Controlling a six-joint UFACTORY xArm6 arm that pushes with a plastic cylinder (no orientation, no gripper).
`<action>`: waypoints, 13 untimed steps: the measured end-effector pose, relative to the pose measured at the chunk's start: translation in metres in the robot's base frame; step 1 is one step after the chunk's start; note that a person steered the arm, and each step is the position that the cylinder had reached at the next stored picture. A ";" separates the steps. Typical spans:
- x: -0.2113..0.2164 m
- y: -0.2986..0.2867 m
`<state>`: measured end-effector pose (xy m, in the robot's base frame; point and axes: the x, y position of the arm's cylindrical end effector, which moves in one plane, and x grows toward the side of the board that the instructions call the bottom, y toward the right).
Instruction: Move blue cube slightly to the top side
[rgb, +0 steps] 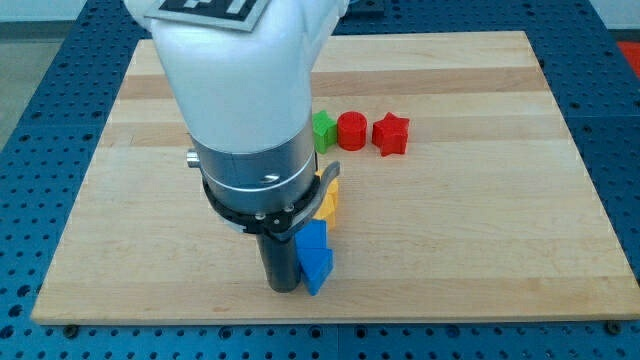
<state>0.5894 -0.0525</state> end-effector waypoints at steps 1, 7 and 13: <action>-0.004 0.000; -0.030 -0.011; -0.073 -0.161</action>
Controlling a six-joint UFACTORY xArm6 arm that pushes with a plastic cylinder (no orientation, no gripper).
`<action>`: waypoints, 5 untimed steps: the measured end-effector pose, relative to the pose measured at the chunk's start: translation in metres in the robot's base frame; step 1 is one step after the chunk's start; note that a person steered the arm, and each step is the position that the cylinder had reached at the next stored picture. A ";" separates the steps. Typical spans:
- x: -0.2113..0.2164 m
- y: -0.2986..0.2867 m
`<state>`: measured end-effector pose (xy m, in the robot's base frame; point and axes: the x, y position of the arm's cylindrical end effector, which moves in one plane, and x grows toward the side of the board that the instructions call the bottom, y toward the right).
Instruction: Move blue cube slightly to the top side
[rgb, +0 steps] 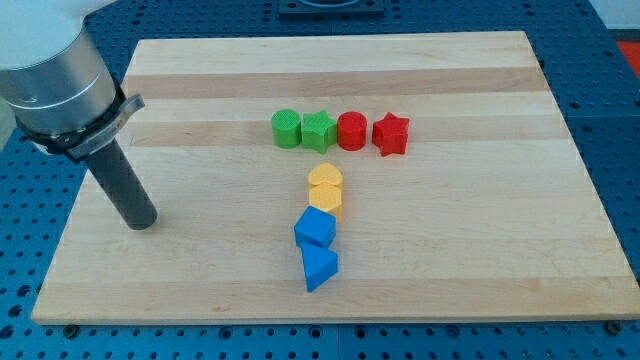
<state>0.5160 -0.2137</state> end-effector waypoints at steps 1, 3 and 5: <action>0.000 0.000; 0.054 0.004; 0.071 0.030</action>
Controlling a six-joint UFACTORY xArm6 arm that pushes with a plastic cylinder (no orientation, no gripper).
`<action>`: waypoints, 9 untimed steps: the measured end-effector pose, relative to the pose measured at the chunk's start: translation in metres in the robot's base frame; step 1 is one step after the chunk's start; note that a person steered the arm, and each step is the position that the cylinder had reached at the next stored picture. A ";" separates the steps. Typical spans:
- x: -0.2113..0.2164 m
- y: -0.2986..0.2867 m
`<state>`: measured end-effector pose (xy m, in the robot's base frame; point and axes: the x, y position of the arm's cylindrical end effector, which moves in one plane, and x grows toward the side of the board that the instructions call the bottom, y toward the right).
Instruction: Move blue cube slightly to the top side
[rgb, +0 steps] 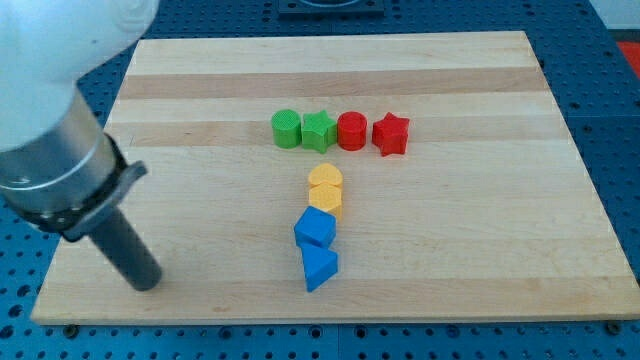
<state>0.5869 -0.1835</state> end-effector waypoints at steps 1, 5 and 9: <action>-0.008 0.033; -0.049 0.107; -0.050 0.123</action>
